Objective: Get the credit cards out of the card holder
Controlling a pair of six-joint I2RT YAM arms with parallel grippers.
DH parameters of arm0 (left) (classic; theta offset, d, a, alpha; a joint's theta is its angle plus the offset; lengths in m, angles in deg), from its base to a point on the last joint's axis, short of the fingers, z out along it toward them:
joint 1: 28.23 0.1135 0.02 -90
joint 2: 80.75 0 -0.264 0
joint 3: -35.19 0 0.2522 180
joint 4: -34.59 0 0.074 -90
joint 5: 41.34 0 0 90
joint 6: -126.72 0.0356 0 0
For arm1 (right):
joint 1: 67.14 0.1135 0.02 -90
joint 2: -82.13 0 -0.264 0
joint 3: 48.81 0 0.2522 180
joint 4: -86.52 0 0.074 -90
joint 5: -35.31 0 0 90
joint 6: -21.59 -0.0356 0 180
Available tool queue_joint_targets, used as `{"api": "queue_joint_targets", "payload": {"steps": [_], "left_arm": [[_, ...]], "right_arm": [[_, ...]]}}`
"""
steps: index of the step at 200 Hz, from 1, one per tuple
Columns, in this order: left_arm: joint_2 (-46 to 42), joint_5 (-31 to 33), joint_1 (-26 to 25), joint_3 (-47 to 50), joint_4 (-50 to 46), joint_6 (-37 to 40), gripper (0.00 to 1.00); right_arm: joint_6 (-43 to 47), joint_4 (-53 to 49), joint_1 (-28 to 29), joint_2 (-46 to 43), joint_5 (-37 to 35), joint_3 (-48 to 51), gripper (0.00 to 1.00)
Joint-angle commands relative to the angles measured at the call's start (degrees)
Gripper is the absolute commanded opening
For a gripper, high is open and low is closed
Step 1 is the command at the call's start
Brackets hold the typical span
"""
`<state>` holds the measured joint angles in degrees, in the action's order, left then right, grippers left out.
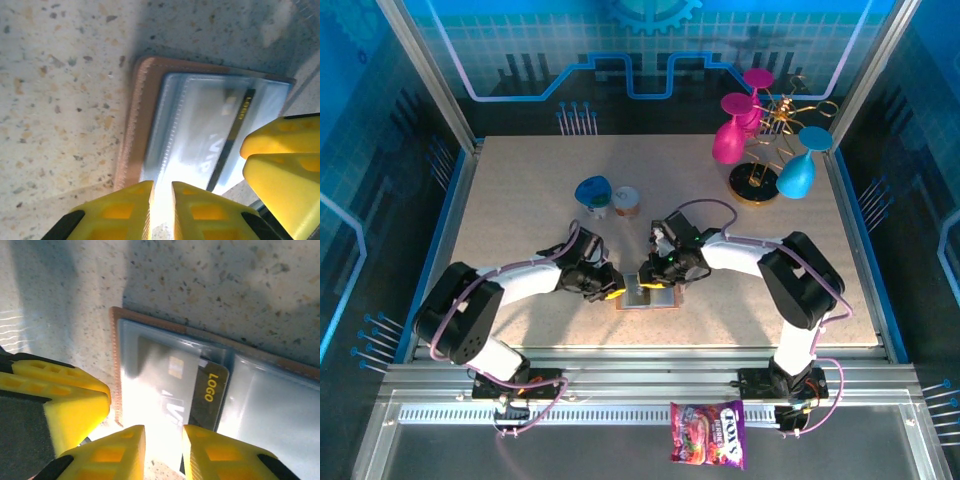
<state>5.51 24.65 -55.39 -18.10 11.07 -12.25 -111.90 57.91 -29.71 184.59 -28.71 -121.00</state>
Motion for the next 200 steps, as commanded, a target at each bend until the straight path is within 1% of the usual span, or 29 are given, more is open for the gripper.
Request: {"api": "queue_joint_targets", "payload": {"steps": [1,27,64,103,200], "left_arm": [[-2.3,-0.3,0.1,-2.5,-2.4,1.1,0.18],[-0.9,-1.1,-0.6,-3.8,-2.1,1.2,0.18],[2.6,-1.4,-1.8,-4.9,-1.7,1.5,0.14],[4.3,-1.3,-1.9,-3.8,-1.3,1.7,0.12],[6.8,-0.8,-1.9,-1.4,-0.1,2.2,0.1]], "right_arm": [[-0.9,1.2,-1.0,-2.3,1.2,1.7,0.28],[-1.5,2.4,-1.7,-2.5,2.3,2.7,0.27],[-2.0,3.6,-2.2,-2.4,3.4,4.1,0.27],[-2.3,4.5,-2.4,-1.1,4.5,4.8,0.27],[-2.4,5.6,-2.5,0.8,4.9,6.0,0.27]]}}
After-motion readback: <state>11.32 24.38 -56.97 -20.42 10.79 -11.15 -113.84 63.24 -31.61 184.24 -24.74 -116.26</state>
